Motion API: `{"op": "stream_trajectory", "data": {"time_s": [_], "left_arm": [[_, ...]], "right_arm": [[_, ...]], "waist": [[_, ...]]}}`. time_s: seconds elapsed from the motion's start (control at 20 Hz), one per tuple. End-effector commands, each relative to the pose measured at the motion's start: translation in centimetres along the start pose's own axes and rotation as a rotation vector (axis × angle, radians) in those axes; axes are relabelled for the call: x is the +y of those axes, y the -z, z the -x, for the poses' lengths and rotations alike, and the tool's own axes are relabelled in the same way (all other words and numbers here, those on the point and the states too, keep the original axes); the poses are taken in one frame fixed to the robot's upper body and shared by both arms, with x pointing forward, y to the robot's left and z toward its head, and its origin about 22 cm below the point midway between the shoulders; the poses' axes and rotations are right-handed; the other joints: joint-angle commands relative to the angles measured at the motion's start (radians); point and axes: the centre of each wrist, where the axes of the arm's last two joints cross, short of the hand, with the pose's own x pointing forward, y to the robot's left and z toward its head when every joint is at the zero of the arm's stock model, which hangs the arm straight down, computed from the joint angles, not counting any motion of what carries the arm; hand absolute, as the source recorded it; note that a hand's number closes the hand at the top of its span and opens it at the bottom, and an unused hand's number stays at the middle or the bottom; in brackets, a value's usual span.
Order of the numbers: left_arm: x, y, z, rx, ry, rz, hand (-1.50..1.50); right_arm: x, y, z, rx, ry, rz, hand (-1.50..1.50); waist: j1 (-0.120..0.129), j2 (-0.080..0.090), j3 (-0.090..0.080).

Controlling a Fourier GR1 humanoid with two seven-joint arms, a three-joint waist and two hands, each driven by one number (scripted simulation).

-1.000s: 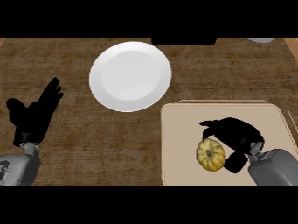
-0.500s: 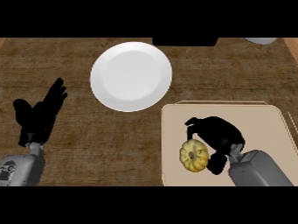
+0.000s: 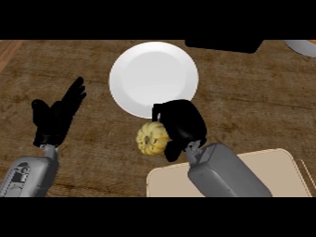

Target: Pick the squash from the tray and place it in the plate

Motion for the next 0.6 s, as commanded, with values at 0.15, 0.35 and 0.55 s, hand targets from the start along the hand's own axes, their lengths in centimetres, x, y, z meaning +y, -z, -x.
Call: {"op": "stream_trajectory", "data": {"time_s": [0.15, 0.35, 0.55], "left_arm": [[-0.8, 0.5, -0.3, 0.002, 0.004, 0.046, 0.00], [-1.3, 0.6, -0.3, 0.001, 0.008, 0.049, 0.00], [-1.9, 1.5, -1.1, -0.001, 0.019, 0.039, 0.00]], "right_arm": [[-4.1, 1.1, -5.3, 0.082, -0.012, 0.498, 1.50], [-5.7, 2.0, -7.5, 0.192, -0.005, 0.702, 1.50], [-6.4, 3.1, -8.5, 0.299, 0.095, 0.786, 1.50]], "waist": [[0.033, -0.004, -0.003], [0.034, -0.005, -0.004], [0.024, 0.008, -0.002]]}}
